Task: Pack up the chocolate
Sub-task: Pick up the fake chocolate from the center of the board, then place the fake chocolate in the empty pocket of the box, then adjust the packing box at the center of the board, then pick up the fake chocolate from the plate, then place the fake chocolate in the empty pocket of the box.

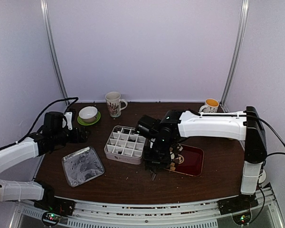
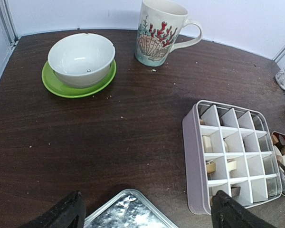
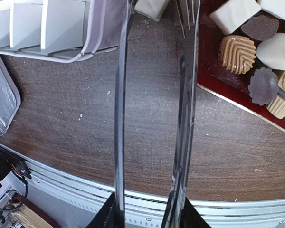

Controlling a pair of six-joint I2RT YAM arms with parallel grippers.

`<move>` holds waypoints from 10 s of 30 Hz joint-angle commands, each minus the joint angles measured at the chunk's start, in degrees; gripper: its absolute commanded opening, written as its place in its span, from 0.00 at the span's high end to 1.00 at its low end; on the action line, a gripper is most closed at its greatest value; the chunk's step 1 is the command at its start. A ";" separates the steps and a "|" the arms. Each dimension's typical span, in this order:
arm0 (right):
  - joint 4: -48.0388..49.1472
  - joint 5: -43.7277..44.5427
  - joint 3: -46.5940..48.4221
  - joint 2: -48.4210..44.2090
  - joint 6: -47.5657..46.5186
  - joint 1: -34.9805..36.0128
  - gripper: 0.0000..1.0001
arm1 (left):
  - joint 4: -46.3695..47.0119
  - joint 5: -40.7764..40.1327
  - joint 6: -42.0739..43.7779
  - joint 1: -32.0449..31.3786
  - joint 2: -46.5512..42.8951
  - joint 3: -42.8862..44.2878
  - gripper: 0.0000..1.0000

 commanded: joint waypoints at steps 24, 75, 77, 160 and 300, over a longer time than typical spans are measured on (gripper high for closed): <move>-4.33 13.80 1.38 -8.86 2.48 0.65 0.81 | 3.70 8.30 -1.82 0.11 5.12 3.23 0.07; 15.72 8.89 -6.73 -7.43 -25.84 0.71 0.64 | 13.99 30.79 -12.17 -4.14 30.16 8.76 0.25; 15.54 9.45 -6.64 -8.20 -26.27 0.66 0.65 | 14.06 31.03 -12.31 -4.34 30.08 8.75 0.25; 11.27 10.32 -50.95 -58.03 -26.69 -5.16 0.68 | 63.58 -10.26 24.45 20.05 22.21 -13.48 0.02; 13.79 6.46 -18.19 -18.50 -50.26 -3.59 0.61 | 63.59 -10.25 24.46 20.02 22.21 -13.48 0.02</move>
